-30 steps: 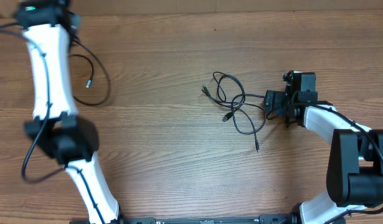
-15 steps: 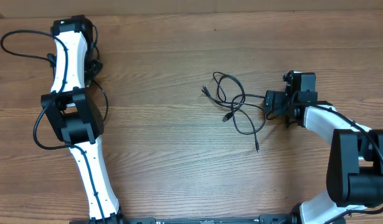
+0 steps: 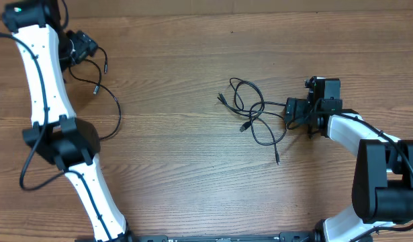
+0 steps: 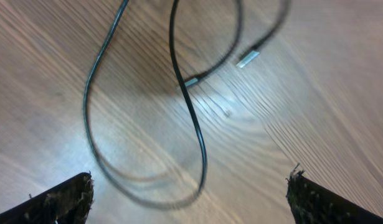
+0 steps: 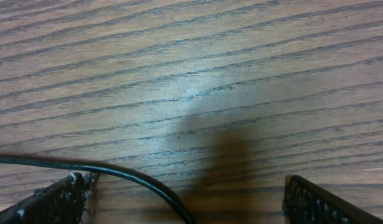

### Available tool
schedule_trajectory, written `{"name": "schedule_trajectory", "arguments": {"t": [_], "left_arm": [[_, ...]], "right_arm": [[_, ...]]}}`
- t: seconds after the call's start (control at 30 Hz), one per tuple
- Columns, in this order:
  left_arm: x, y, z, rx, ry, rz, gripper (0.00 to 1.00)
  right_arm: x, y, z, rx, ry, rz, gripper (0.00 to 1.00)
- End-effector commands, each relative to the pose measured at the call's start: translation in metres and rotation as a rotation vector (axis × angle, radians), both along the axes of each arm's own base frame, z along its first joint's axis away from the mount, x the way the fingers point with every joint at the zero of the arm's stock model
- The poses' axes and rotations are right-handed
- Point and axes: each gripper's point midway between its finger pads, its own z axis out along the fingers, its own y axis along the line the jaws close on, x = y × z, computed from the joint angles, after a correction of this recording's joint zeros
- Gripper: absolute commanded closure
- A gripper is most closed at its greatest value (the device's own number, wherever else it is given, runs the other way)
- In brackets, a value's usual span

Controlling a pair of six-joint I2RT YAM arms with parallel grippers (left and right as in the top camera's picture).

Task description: Untangle cables

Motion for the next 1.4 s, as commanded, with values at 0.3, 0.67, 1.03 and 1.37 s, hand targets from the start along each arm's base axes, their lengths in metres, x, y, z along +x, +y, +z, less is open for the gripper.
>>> {"name": "schedule_trajectory", "arguments": {"t": [0.3,0.67,1.03,1.37], "left_arm": [[-0.049,-0.082,0.159,0.2,-0.312,-0.198,0.0],[-0.123,-0.113,0.02,0.308,-0.022,-0.044,0.0],[-0.183,-0.06,-0.134,0.087,0.163,0.153,0.95],[-0.178,-0.038,-0.179,0.118,0.027,0.229,0.92]], "right_arm": [[-0.015,0.009,-0.02,0.044,0.065,0.012,0.0],[-0.015,0.009,-0.02,0.044,0.065,0.012,0.0],[-0.015,0.009,-0.02,0.044,0.065,0.012,0.0],[-0.015,0.009,-0.02,0.044,0.065,0.012,0.0]]}}
